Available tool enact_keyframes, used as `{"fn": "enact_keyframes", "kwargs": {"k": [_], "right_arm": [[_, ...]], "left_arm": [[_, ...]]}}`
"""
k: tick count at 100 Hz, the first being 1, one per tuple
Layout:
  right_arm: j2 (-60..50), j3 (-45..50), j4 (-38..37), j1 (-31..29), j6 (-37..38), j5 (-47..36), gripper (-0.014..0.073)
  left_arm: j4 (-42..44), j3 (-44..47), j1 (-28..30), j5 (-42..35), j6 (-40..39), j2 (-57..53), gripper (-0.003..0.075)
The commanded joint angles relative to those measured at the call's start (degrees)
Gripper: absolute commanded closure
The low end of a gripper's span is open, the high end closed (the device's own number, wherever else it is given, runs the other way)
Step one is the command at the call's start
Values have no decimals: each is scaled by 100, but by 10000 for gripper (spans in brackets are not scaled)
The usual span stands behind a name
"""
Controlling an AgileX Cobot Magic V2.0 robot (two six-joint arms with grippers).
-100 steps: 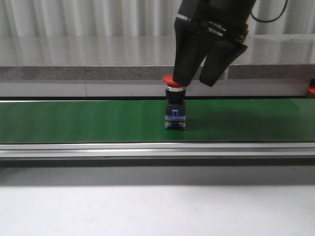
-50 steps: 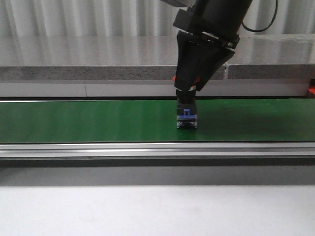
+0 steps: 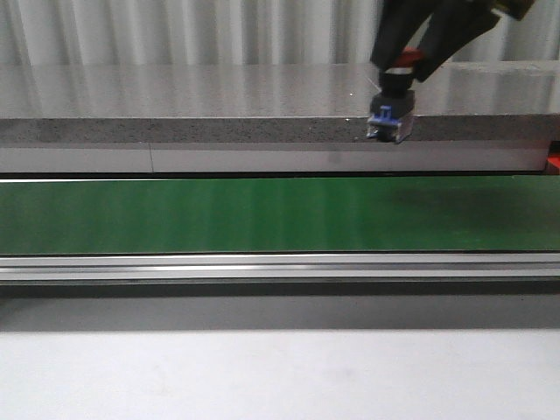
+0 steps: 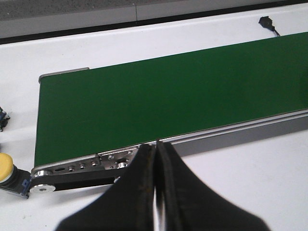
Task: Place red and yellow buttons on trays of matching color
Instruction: 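Grasp the red button with the right gripper and lift it, then lower the red button into the red tray and open the right gripper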
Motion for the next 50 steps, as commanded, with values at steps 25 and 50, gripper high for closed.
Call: {"fn": "enact_keyframes", "kwargs": {"k": [25, 50], "right_arm": [[-716, -96, -480, -1398, 1172, 86, 543], [-716, 275, -488, -2434, 1202, 114, 543]], "left_arm": [[-95, -163, -40, -380, -5, 22, 741], [-95, -163, -40, -380, -5, 22, 741]]}}
